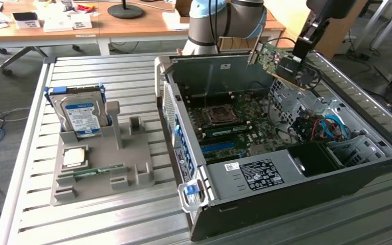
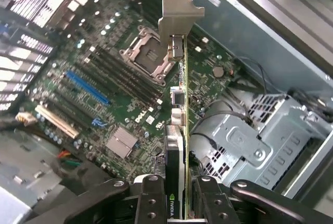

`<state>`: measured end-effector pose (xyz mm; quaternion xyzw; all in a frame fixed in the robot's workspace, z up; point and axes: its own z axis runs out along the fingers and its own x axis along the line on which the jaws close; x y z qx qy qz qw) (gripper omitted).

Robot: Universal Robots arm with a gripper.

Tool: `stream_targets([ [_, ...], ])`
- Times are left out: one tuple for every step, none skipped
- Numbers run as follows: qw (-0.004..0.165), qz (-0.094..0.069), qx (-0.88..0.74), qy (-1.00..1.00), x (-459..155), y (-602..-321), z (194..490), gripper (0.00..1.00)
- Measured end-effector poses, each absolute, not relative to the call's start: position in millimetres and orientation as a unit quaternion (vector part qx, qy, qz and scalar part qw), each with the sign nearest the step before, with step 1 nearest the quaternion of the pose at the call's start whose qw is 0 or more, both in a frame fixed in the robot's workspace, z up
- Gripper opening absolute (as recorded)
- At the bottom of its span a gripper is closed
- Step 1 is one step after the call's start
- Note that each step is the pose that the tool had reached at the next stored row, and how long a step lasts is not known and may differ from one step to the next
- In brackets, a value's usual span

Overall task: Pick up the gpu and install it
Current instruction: 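Insert the gpu into the slot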

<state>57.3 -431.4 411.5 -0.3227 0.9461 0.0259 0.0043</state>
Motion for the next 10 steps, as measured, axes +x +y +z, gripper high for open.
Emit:
stream_targets([
  [0.004, 0.026, -0.331, 0.943, 57.3, -431.4, 411.5, 0.27],
  [0.004, 0.026, -0.339, 0.940, 57.4, -431.4, 411.4, 0.27],
  [0.004, 0.026, -0.347, 0.938, 57.3, -431.4, 411.4, 0.27],
  [0.003, 0.026, -0.355, 0.935, 57.4, -431.4, 411.4, 0.27],
  [0.003, 0.026, -0.362, 0.932, 57.3, -431.4, 411.3, 0.27],
  [0.003, 0.026, -0.370, 0.929, 57.3, -431.4, 411.3, 0.27],
  [0.003, 0.026, -0.377, 0.926, 57.3, -431.4, 411.3, 0.27],
  [0.003, 0.026, -0.384, 0.923, 57.4, -431.4, 411.3, 0.27],
  [0.002, 0.026, -0.392, 0.920, 57.3, -431.5, 411.2, 0.27],
  [0.002, 0.026, -0.400, 0.916, 57.3, -431.5, 411.2, 0.27],
])
